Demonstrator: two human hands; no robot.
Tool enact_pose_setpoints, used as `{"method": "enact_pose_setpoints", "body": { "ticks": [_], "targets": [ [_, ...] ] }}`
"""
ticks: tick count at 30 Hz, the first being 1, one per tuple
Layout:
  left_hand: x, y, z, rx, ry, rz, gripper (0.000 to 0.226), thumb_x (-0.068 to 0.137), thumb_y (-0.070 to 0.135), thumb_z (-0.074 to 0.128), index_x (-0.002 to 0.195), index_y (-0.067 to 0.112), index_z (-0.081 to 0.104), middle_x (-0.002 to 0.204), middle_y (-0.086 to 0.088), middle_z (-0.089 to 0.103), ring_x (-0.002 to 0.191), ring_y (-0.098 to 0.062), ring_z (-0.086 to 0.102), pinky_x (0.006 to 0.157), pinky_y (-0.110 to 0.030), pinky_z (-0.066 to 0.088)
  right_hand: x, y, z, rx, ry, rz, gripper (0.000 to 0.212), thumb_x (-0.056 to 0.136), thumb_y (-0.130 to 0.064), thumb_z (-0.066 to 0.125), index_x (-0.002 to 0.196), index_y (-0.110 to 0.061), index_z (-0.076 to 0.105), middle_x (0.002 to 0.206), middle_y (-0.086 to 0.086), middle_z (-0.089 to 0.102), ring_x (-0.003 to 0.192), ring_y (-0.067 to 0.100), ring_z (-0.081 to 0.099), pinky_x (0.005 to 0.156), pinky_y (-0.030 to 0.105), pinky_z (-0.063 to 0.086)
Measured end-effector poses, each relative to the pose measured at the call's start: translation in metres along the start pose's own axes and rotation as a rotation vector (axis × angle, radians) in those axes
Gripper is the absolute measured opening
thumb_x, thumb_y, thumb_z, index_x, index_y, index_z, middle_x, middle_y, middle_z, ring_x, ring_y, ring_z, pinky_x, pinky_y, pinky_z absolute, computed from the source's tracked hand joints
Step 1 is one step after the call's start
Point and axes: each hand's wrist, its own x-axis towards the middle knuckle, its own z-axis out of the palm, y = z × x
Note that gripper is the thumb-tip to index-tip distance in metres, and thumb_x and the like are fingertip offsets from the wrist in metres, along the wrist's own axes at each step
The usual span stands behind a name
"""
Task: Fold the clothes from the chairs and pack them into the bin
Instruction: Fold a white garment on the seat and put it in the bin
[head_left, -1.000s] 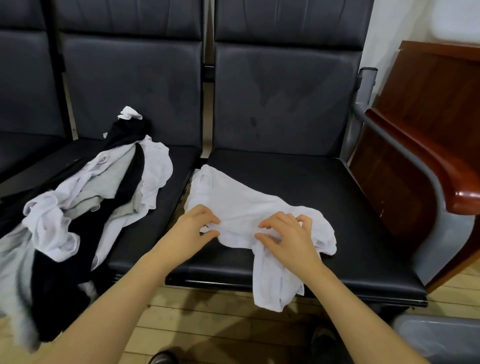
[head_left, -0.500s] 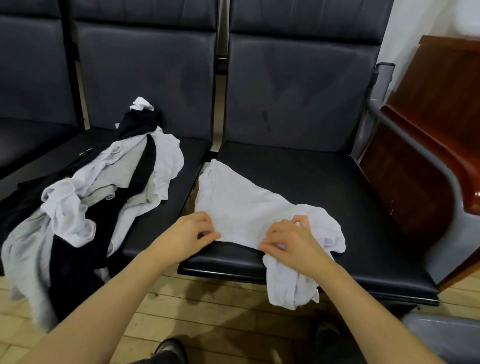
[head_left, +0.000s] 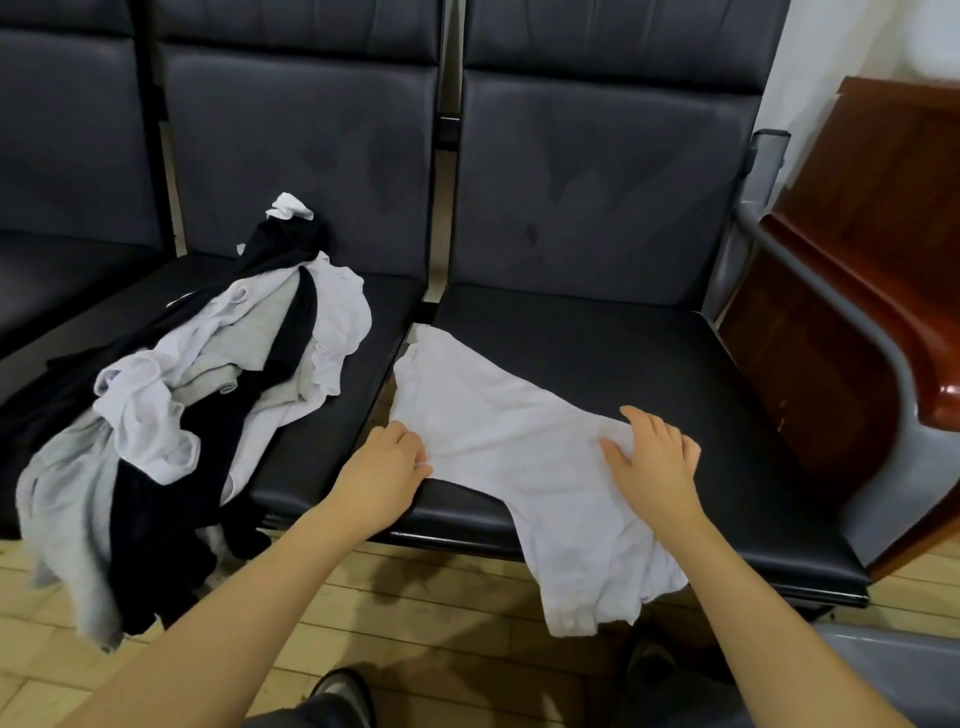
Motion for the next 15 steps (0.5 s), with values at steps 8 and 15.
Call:
{"method": "enact_pose_setpoints", "body": {
  "ticks": [8, 15],
  "targets": [
    [0.014, 0.027, -0.019, -0.234, 0.231, 0.06, 0.02, 0.097, 0.019, 0.051, 0.103, 0.004, 0.061, 0.097, -0.006, 0.06, 0.089, -0.02, 0.057, 0.08, -0.033, 0.047, -0.004, -0.003, -0.006, 0.147, -0.064, 0.002, 0.028, 0.097, -0.027, 0.052, 0.124, -0.027, 0.054, 0.112, -0.006, 0.059, 0.109, 0.016, 0.052, 0.093, 0.025, 0.015],
    [0.041, 0.061, -0.037, -0.111, 0.467, 0.184, 0.012, 0.088, 0.013, 0.063, 0.086, 0.001, 0.064, 0.083, -0.011, 0.061, 0.075, -0.029, 0.057, 0.065, -0.043, 0.051, 0.0, -0.008, -0.045, 0.429, 0.211, -0.029, 0.022, 0.096, -0.022, 0.054, 0.114, -0.016, 0.063, 0.101, -0.007, 0.051, 0.094, 0.009, 0.05, 0.074, 0.01, 0.032]
  ]
}}
